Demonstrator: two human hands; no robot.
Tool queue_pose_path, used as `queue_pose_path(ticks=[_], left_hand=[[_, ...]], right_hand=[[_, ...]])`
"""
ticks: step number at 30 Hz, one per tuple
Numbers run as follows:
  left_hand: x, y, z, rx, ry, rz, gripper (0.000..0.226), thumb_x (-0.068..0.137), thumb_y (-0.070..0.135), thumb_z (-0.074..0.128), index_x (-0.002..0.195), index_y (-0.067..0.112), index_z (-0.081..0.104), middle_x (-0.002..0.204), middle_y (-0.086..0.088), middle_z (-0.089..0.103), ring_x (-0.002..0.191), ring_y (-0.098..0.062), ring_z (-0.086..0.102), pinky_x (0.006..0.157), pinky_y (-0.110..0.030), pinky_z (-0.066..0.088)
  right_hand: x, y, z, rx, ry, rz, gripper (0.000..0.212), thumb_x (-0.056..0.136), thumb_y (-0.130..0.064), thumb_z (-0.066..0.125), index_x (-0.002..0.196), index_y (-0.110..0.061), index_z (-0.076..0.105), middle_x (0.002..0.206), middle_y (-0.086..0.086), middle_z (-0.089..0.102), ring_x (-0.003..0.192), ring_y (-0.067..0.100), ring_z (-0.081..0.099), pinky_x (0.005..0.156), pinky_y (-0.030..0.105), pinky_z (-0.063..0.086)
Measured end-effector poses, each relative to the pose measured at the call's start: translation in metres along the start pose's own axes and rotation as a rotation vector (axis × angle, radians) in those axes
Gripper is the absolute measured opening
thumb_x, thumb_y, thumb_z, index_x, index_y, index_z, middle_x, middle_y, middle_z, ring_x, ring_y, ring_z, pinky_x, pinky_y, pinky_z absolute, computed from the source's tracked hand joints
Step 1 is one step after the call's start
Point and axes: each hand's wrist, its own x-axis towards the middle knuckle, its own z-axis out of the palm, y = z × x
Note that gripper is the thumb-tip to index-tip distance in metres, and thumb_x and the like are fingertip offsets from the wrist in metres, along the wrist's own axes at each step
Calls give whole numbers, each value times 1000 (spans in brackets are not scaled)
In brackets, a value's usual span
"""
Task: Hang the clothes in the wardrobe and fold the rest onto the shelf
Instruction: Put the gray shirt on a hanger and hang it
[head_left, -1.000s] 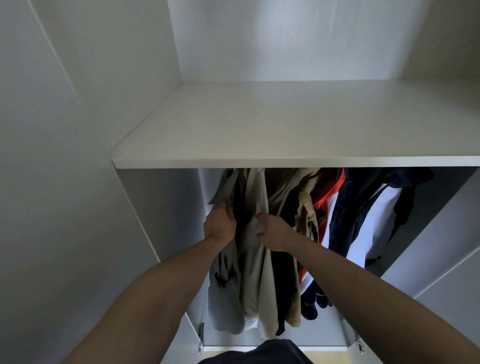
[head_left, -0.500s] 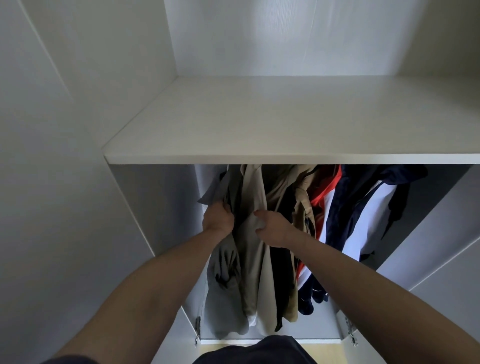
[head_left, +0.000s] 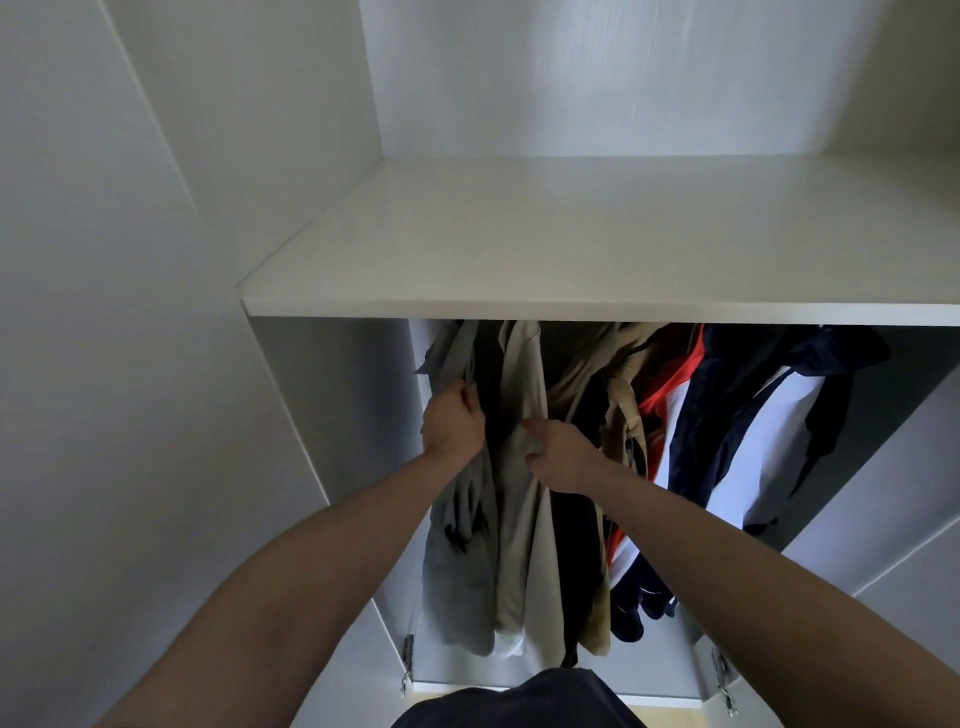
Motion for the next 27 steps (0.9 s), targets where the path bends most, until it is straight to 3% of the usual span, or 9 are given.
queue_pose_path(ticks=[2,7,11,16,19,21,23,25,27], left_hand=[[17,11,-2,40,-43,-34,24,104,22,43,93,7,58,90,-17,65,79,-29,57,67,-32,37],[36,9,-7,215,-195,-67,25,102,21,43,111,5,60,113,-22,66,106,-39,62,86,-39,49],[27,1,-1,256,-189,-55,28,104,26,41,111,6,58,113,-23,66,107,-42,62,83,-39,47],[15,7,1,203,-196,-100,33,102,44,49,105,14,61,105,-13,70,100,-36,66,80,-35,49],[-7,9,-5,102,-150,-118,30,98,42,57,107,14,61,100,-8,67,96,-32,65,85,-41,54],[-27,11,-13,100,-104,-58,29,95,32,63,116,14,59,105,-8,59,95,-30,62,83,-41,54],[-49,14,-21,110,-88,84,31,91,20,66,122,17,62,111,-6,57,97,-26,61,80,-41,55],[-69,24,-27,98,-132,209,26,89,14,67,115,19,68,112,-2,59,96,-21,61,80,-39,56],[-87,40,-29,87,-210,273,20,87,13,70,106,21,70,107,4,58,92,-16,61,80,-34,54]], right_hand=[[-1,0,-1,4,-3,5,63,97,-9,57,155,-2,34,153,17,45,140,28,46,94,12,34],[-2,2,-4,-18,-9,-17,58,97,-14,60,152,-7,41,153,15,46,139,26,46,94,14,37],[-7,3,-8,-29,-17,-64,62,99,-15,60,156,-6,35,162,12,34,149,24,32,112,19,26],[-18,7,-11,4,-36,-124,50,100,-7,57,149,-1,44,157,15,39,147,26,35,108,14,23],[-35,14,-14,93,-14,-147,45,97,-3,60,141,-5,54,153,9,45,143,21,41,105,9,27],[-49,25,-17,152,-10,-145,45,98,-6,61,142,-12,55,154,2,43,137,15,48,108,11,32],[-64,41,-22,194,-1,-123,43,97,-10,63,139,-19,57,148,-9,43,119,11,59,98,11,39],[-80,60,-32,231,32,-74,45,95,-12,65,137,-26,58,140,-16,43,123,8,55,95,4,35],[-101,79,-40,288,97,-30,43,93,-10,67,130,-30,60,130,-15,55,119,1,57,89,-2,36]])
